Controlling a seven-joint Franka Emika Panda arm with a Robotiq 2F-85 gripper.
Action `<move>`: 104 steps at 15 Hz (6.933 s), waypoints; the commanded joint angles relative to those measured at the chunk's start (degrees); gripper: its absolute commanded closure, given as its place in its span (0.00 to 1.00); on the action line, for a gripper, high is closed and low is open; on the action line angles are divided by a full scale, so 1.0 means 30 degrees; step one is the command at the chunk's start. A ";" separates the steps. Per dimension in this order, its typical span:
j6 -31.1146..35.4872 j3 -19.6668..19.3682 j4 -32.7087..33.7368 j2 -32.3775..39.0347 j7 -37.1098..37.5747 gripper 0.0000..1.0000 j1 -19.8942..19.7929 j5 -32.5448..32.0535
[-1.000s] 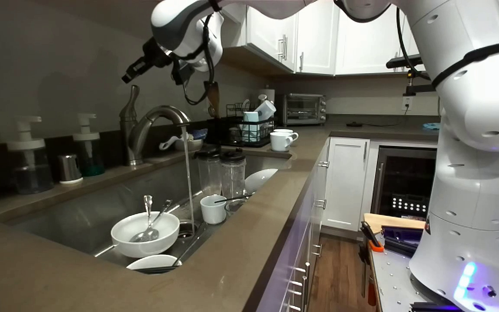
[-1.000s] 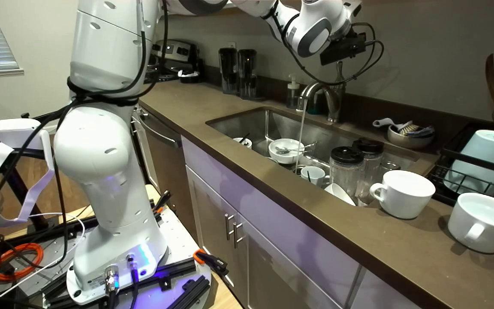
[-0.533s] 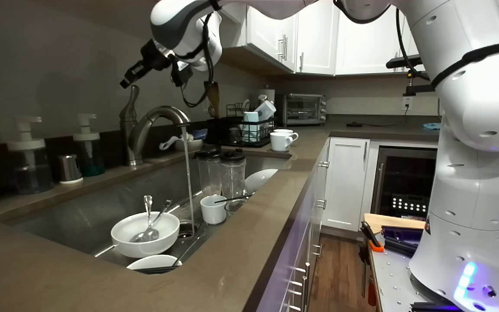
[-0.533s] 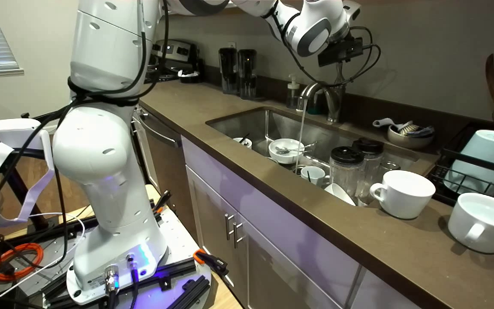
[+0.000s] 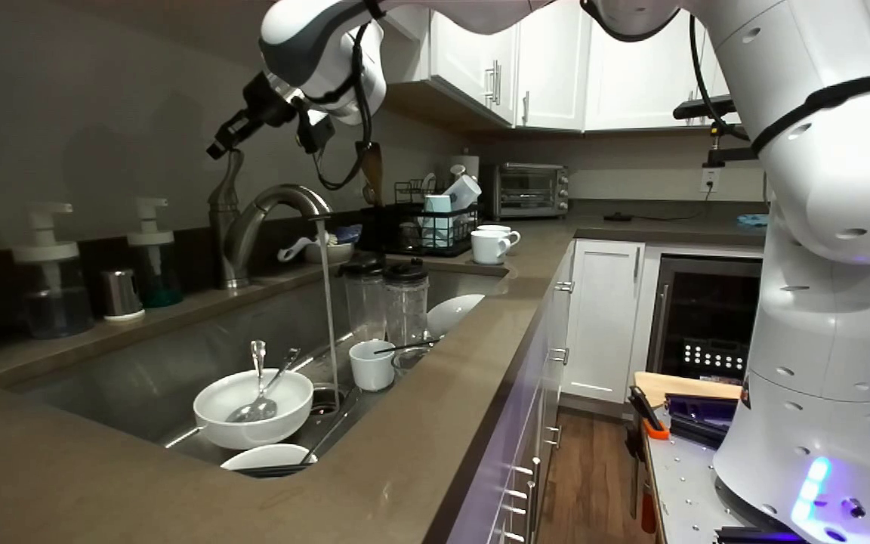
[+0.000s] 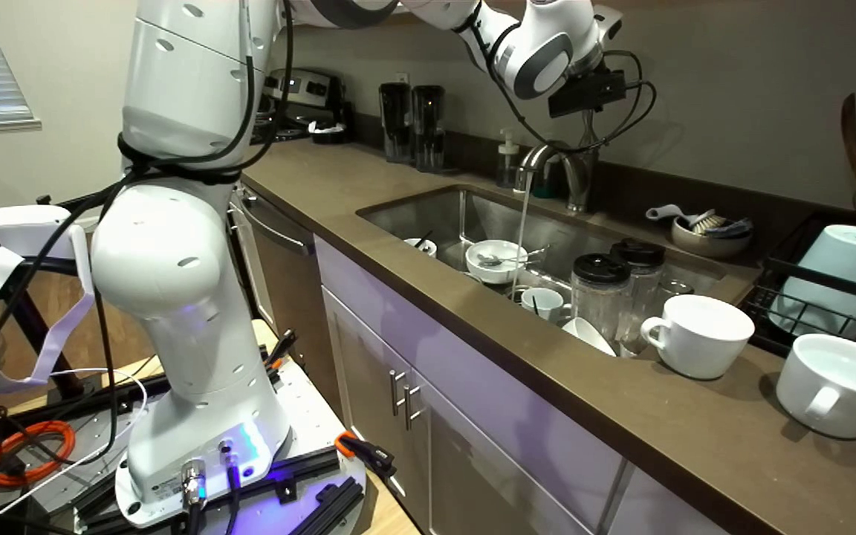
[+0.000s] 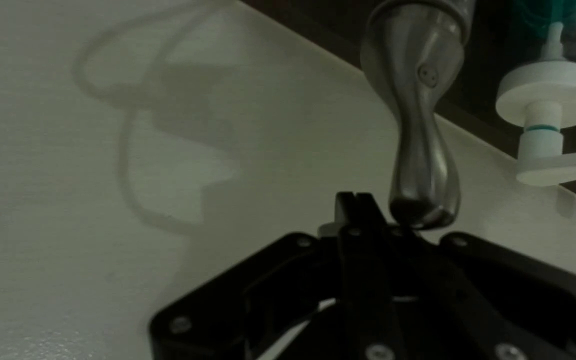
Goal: Push the faucet handle downwards
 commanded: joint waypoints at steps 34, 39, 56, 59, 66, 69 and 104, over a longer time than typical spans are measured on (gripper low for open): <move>0.2251 0.0059 -0.3111 -0.2676 0.0292 0.95 -0.0551 0.0111; 0.1179 0.0343 -0.1584 -0.1695 0.0104 0.95 -0.0799 0.0245; 0.0737 0.0250 -0.2605 -0.1658 0.1441 0.96 -0.0543 0.0385; 0.1205 0.0234 -0.3387 -0.2034 0.2017 0.96 -0.0329 0.0360; 0.3342 -0.0413 -0.6222 -0.3200 0.3264 0.96 0.0569 0.0188; 0.4289 -0.1020 -0.6853 -0.3490 0.3620 0.96 0.1220 0.0097; -0.9023 -0.4378 -1.3836 -1.6147 1.4263 0.95 0.5669 -1.1795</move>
